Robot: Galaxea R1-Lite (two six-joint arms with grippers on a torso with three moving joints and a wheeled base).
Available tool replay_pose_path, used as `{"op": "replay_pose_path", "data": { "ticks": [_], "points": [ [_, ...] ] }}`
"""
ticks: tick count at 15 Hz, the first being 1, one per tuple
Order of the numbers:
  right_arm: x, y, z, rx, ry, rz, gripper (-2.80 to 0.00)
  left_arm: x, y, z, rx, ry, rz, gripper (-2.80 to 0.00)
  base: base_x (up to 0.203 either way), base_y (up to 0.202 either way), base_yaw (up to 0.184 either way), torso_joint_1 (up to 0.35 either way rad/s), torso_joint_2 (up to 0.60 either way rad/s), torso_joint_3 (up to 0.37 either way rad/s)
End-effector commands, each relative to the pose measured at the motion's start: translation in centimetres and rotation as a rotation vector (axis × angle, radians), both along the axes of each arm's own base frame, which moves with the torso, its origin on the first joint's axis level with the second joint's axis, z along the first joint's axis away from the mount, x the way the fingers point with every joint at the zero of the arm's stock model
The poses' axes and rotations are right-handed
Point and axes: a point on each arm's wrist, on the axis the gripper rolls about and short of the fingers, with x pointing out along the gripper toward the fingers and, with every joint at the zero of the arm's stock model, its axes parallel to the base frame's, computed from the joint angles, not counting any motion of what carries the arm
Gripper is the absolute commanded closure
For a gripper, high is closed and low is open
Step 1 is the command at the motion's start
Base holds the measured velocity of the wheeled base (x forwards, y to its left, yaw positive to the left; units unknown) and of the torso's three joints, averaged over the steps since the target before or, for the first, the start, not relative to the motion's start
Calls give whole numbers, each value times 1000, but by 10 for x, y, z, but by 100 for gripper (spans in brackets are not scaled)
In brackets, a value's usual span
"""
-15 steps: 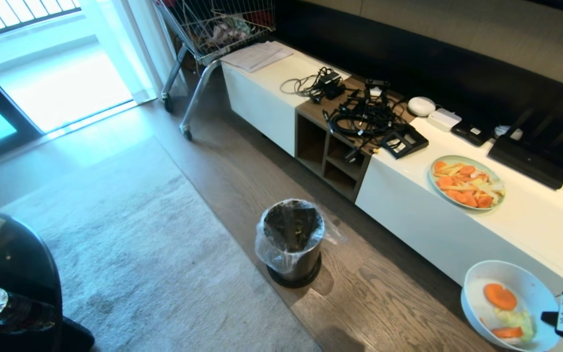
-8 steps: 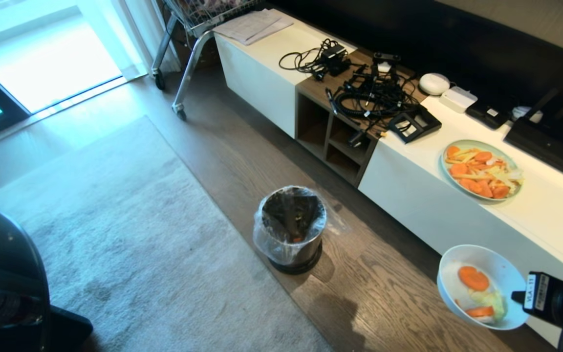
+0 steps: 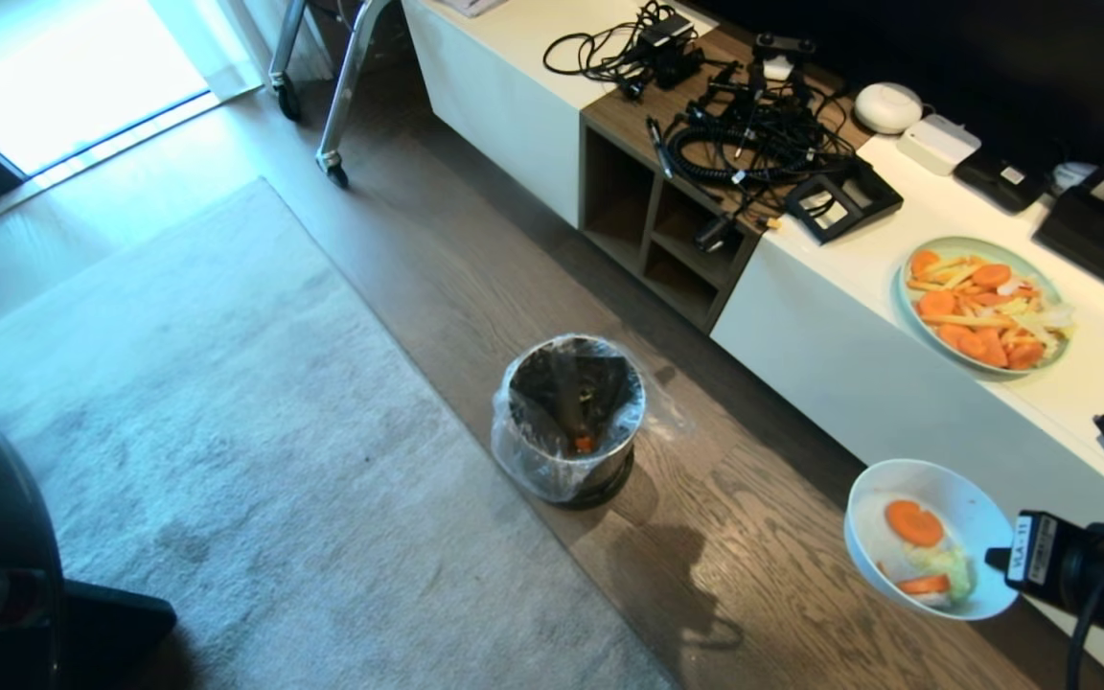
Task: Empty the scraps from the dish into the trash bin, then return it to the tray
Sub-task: Move the bowl over the trash can
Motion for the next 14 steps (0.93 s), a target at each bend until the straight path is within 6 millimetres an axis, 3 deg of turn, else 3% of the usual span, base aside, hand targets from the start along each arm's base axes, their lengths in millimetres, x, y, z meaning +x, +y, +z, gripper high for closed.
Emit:
{"op": "replay_pose_path", "data": {
  "ticks": [1,8,11,14],
  "points": [
    [6,2,-1,3,-14,-4,0,0,0,0,-2,-1,0,0,0,0,0,0,2,-206],
    [40,18,-1,-25,-147,80,0,0,0,0,-2,-1,0,0,0,0,0,3,2,-199],
    [57,26,7,-23,-182,95,0,0,0,0,-2,-1,0,0,0,0,0,3,2,-188],
    [62,31,11,-19,-194,108,0,0,0,0,-2,-1,0,0,0,0,0,2,2,-59]
  ]
}}
